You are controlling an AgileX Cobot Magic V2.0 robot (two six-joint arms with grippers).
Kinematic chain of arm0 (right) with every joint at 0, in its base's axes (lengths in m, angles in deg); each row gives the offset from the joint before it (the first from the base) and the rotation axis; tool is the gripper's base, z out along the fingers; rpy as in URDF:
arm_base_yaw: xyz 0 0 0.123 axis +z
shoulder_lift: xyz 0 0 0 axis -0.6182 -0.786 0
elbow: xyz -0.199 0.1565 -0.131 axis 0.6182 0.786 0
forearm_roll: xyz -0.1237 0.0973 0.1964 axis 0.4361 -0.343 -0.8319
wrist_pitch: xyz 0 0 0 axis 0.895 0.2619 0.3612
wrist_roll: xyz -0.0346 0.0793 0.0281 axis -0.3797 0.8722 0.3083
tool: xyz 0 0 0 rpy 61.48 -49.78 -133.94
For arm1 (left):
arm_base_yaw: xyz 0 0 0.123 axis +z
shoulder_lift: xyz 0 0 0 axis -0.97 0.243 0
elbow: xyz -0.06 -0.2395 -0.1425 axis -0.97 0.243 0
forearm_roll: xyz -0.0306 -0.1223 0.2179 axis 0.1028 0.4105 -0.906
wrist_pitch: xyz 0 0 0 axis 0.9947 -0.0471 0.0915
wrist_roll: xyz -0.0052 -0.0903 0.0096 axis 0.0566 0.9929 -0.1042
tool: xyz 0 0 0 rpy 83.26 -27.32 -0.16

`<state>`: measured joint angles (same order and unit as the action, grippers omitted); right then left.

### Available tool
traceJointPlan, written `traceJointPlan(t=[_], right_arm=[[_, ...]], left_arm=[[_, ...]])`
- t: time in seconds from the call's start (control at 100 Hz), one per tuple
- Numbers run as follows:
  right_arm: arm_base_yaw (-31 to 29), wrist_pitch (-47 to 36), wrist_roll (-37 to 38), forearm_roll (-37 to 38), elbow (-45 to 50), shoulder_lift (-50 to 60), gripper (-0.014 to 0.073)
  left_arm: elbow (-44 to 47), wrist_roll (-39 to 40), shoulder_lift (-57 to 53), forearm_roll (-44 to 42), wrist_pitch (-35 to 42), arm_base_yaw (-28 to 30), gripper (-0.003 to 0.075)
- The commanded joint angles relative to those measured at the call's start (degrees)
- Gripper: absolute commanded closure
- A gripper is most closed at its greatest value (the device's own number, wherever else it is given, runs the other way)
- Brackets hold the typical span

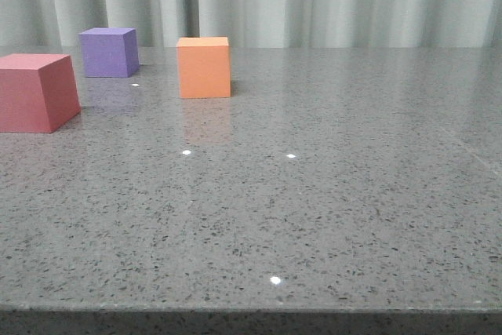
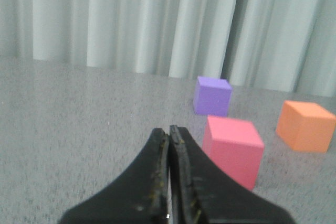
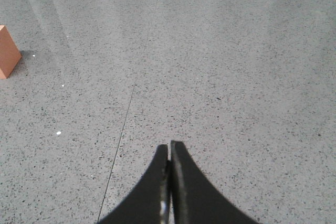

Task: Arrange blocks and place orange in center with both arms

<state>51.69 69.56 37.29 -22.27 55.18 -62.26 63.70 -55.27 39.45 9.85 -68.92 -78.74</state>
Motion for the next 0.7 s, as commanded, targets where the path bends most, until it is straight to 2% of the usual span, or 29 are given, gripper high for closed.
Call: traceJointPlan(t=[0.0, 0.11, 0.42, 0.51, 0.69], right_arm=[[-0.32, -4.59, -0.43, 0.66, -1.53, -0.03, 0.0704], [-0.32, -4.59, -0.43, 0.66, -1.53, -0.03, 0.0704], [-0.32, -4.59, -0.43, 0.66, -1.53, -0.03, 0.0704], [-0.32, -4.59, -0.43, 0.66, -1.53, -0.03, 0.0704], [-0.32, -4.59, -0.43, 0.66, -1.53, -0.03, 0.0704]], left_arm=[[-8.56, 0.62, 4.9, 0.84, -1.2, 0.12, 0.0741], [-18.03, 0.62, 12.51, 0.84, -8.96, 0.12, 0.0741], [-42.54, 0.62, 34.82, 0.71, -37.12, 0.12, 0.0741], [-46.88, 0.62, 40.0, 0.04, -41.32, 0.12, 0.0741], [-49.85, 0.62, 46.45, -0.99, -42.45, 0.12, 0.0741]])
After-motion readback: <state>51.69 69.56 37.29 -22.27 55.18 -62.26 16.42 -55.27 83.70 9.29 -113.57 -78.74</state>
